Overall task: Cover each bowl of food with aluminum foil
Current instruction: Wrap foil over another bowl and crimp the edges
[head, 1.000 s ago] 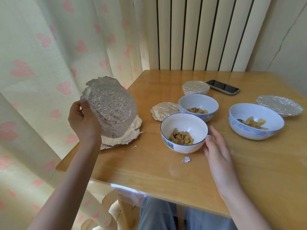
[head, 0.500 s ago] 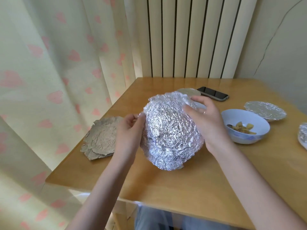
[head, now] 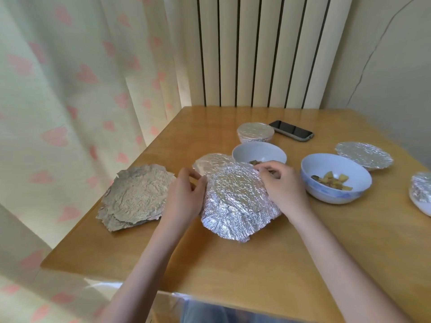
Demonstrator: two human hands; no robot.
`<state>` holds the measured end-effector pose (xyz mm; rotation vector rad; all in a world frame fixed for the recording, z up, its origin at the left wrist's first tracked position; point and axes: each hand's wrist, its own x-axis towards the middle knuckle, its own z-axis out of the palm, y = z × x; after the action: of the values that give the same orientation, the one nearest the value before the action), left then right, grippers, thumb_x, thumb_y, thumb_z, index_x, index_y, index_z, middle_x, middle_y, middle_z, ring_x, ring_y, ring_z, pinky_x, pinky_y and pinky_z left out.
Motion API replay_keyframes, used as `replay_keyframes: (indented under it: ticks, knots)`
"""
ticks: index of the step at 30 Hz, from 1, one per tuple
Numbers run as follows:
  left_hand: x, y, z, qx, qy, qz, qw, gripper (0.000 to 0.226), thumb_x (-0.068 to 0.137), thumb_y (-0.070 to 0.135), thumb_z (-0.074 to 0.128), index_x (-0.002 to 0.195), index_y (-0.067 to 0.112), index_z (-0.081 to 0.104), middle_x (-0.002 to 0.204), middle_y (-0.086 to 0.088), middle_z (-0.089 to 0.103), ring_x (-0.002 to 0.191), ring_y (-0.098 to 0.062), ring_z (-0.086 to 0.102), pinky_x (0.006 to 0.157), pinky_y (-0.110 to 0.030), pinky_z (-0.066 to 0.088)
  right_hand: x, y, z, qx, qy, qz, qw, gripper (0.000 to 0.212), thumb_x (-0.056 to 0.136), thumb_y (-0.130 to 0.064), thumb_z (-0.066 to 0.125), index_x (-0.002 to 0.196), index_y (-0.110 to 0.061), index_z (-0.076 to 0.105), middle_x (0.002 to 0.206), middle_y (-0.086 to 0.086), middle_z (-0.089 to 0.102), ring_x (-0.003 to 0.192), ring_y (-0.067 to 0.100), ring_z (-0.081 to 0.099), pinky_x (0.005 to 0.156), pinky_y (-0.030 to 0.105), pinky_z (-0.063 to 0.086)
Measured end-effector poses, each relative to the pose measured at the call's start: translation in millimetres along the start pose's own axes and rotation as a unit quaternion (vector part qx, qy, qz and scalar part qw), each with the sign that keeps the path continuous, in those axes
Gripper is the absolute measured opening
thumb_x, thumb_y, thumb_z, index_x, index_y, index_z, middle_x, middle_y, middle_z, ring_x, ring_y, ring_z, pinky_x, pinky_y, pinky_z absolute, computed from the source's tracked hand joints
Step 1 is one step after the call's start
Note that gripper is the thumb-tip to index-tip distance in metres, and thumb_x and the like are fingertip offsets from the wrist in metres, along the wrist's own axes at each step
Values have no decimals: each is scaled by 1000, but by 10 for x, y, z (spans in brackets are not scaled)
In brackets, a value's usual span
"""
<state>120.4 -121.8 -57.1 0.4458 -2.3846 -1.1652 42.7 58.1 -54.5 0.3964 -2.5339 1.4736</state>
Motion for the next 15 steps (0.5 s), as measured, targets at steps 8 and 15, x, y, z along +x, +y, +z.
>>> replay_keyframes:
  ticks: [8,15]
  knots:
    - [-194,206,-94,63,-5,176,982,73,86,68,35,136,15,45,130,4,47,127,-15,37,104,-27,26,26,5,-16,-69,36,-33,996,22,94,-18,50,98,-23,71,77,-8,62,54,9,47,48,24,31]
    - [-229,295,94,200,-187,190,943,126,53,92,30,156,25,4,164,1,6,149,-10,-1,114,-26,-12,-15,-4,-91,-58,30,-12,998,24,93,-19,52,102,-22,74,58,-15,47,53,1,44,47,12,33]
